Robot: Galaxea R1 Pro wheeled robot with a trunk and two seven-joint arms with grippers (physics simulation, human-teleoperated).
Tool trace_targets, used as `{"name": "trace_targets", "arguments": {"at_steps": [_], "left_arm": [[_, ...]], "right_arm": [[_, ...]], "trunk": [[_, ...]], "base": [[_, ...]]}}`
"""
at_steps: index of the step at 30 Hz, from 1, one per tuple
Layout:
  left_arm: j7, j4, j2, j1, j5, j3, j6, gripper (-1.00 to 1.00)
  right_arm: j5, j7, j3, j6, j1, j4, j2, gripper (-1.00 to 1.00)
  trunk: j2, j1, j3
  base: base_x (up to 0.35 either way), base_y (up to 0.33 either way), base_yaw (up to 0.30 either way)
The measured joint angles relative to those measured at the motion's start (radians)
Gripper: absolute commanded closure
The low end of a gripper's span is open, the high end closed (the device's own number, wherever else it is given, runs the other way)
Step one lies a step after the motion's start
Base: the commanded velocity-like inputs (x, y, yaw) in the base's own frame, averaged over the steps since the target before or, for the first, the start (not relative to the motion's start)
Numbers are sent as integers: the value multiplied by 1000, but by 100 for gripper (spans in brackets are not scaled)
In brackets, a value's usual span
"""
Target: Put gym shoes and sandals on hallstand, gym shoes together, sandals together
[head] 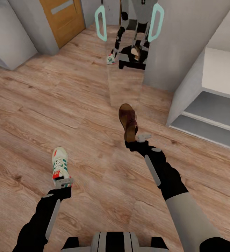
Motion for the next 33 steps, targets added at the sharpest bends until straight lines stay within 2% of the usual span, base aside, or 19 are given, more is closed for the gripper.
{"name": "trace_targets", "arguments": {"at_steps": [9,21,33], "left_arm": [[0,-1,0,0,0,-10,0,100],[0,-2,1,1,0,-3,0,100],[0,-2,1,0,-1,-2,0,100]], "right_arm": [[0,0,0,0,0,0,0,100],[0,-1,-1,0,0,0,0,100],[0,-1,0,0,0,0,0,100]], "trunk": [[0,0,-7],[0,0,-15],[0,0,-24]], "base": [[267,160,276],[320,138,276],[332,49,276]]}}
